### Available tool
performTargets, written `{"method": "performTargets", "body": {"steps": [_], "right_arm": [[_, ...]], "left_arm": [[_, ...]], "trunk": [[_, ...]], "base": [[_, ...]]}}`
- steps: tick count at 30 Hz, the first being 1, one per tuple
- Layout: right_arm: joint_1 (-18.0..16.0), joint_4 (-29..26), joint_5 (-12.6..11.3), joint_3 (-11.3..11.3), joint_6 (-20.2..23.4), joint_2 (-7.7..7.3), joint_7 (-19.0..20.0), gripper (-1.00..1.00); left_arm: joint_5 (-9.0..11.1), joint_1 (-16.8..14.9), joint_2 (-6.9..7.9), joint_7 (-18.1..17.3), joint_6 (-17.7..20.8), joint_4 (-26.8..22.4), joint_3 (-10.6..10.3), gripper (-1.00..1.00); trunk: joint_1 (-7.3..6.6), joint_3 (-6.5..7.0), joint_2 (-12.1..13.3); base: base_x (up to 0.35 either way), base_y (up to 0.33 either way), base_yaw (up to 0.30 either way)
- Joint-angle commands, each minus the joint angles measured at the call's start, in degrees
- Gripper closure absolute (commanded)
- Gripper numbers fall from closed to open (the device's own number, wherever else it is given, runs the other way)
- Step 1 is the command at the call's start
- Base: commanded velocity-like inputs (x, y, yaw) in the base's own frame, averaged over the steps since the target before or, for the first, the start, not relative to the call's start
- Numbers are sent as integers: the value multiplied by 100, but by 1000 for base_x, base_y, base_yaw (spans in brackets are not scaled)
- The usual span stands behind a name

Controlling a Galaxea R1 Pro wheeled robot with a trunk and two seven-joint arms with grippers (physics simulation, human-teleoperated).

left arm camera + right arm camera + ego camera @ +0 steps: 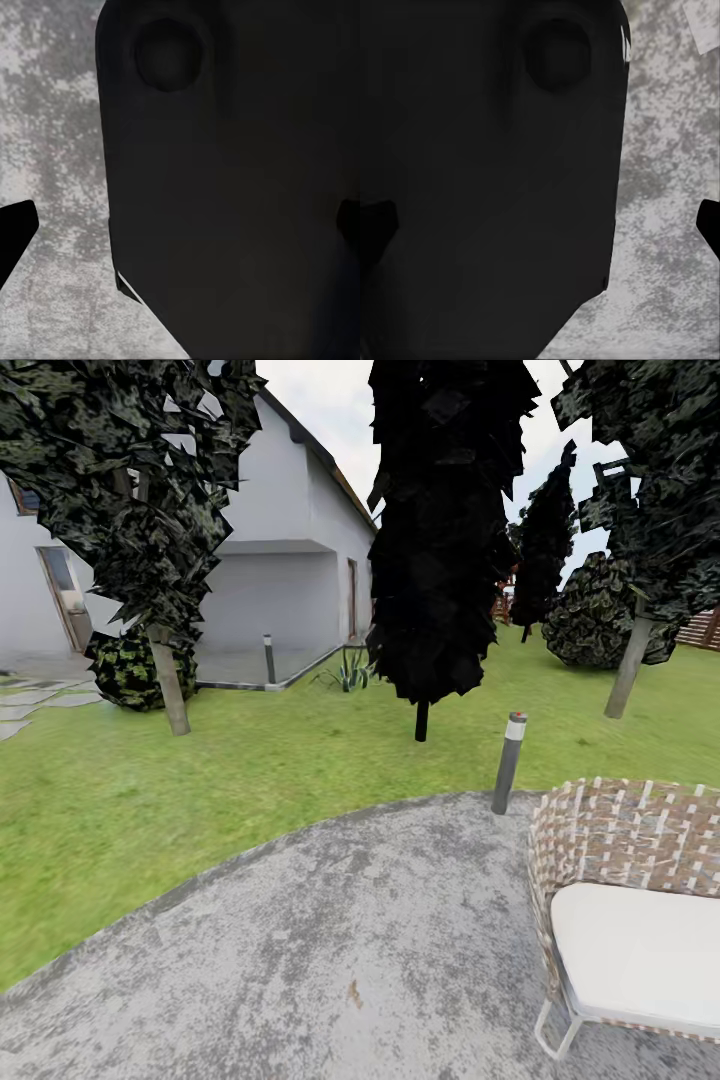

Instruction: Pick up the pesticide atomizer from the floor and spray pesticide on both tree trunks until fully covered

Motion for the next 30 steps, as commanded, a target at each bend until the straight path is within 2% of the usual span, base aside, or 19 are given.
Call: {"method": "performTargets", "body": {"steps": [1,7,10,17,21,29,30], "right_arm": [[-34,-33,33,-33,7,33,33,-100],[52,-215,-61,4,1,226,-24,-100],[29,-312,-74,10,-95,314,-32,-100],[18,-444,-50,33,-134,323,-31,-100],[17,-573,-21,51,-130,266,-37,-100],[-89,-832,237,53,-124,272,-25,-100],[-150,-2963,805,53,-125,278,-24,-100]], "left_arm": [[33,-34,-2,33,-33,-33,33,-100],[-118,163,103,-42,-133,-58,53,-100],[-124,244,120,-56,-126,-128,66,-100],[-107,253,125,-61,-146,-172,59,-100],[-124,224,159,-34,-254,-285,25,-100],[-137,-41,218,34,-463,-546,26,-100],[-136,-372,220,35,-464,-1503,26,-100]], "trunk": [[0,-3,-1],[0,-3,-1],[0,-3,-1],[0,-7,-1],[0,-9,-1],[0,-9,-1],[0,-9,-1]], "base": [[0,0,0],[0,0,0],[0,0,0],[0,0,9],[0,0,10],[0,0,0],[0,0,0]]}}
